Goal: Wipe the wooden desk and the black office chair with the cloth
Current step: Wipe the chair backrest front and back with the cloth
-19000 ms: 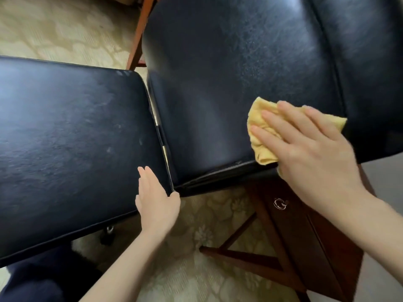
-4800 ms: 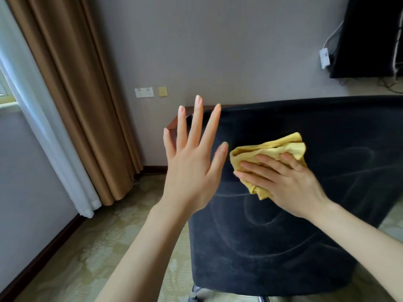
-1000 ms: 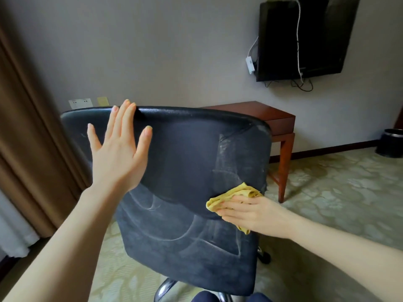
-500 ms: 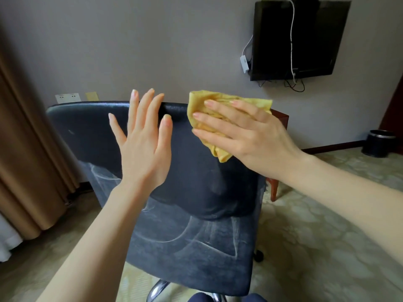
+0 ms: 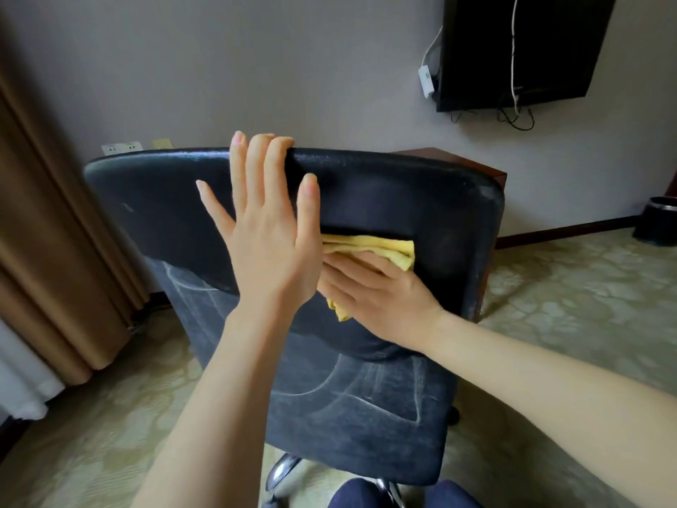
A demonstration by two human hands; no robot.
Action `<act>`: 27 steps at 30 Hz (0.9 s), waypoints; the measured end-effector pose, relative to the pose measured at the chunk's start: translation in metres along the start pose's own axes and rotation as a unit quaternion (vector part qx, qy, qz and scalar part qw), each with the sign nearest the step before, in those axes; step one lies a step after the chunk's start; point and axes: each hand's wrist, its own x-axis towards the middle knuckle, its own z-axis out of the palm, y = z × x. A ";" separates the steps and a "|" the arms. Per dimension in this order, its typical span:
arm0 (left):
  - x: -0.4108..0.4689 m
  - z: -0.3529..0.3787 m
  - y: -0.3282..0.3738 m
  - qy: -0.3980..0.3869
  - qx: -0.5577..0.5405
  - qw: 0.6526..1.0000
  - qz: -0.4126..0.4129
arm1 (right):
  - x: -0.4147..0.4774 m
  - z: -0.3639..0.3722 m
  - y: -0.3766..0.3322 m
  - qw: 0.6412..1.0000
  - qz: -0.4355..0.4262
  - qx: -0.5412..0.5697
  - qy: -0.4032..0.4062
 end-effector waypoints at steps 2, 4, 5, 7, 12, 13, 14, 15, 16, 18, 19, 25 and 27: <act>0.000 -0.003 -0.003 -0.008 0.012 1.000 0.007 | -0.008 0.001 -0.012 0.999 -0.008 0.045 -0.016; 0.000 -0.006 -0.005 -0.019 0.026 0.999 0.015 | -0.023 0.000 -0.020 0.996 -0.035 0.045 -0.062; -0.001 -0.007 -0.006 -0.025 0.033 0.999 0.018 | -0.034 -0.001 -0.023 0.994 -0.058 0.031 -0.082; -0.001 -0.009 -0.005 -0.033 0.043 0.998 0.021 | -0.054 -0.004 -0.023 0.988 -0.109 0.025 -0.107; 0.000 -0.014 -0.007 -0.044 0.054 0.997 0.024 | -0.087 -0.021 0.005 0.976 -0.171 0.052 -0.125; 0.000 -0.015 -0.007 -0.045 0.054 0.997 0.025 | -0.091 -0.025 0.014 0.977 -0.163 0.067 -0.122; 0.000 -0.015 -0.007 -0.047 0.053 0.997 0.025 | -0.095 -0.029 0.024 0.978 -0.154 0.077 -0.118; 0.000 -0.015 -0.007 -0.048 0.054 0.997 0.024 | -0.096 -0.032 0.034 0.980 -0.144 0.084 -0.111; 0.000 -0.016 -0.007 -0.049 0.054 0.997 0.024 | -0.095 -0.035 0.045 0.982 -0.132 0.089 -0.105; 0.001 -0.016 -0.007 -0.051 0.052 0.997 0.024 | -0.090 -0.043 0.069 0.985 -0.108 0.099 -0.089; 0.001 -0.016 -0.006 -0.051 0.051 0.997 0.023 | -0.085 -0.046 0.081 0.987 -0.100 0.102 -0.075; 0.001 -0.014 -0.005 -0.049 0.042 0.998 0.021 | -0.036 -0.063 0.130 0.991 -0.089 0.099 0.002; 0.001 -0.013 -0.005 -0.043 0.041 0.998 0.022 | -0.024 -0.063 0.136 0.990 -0.108 0.095 0.018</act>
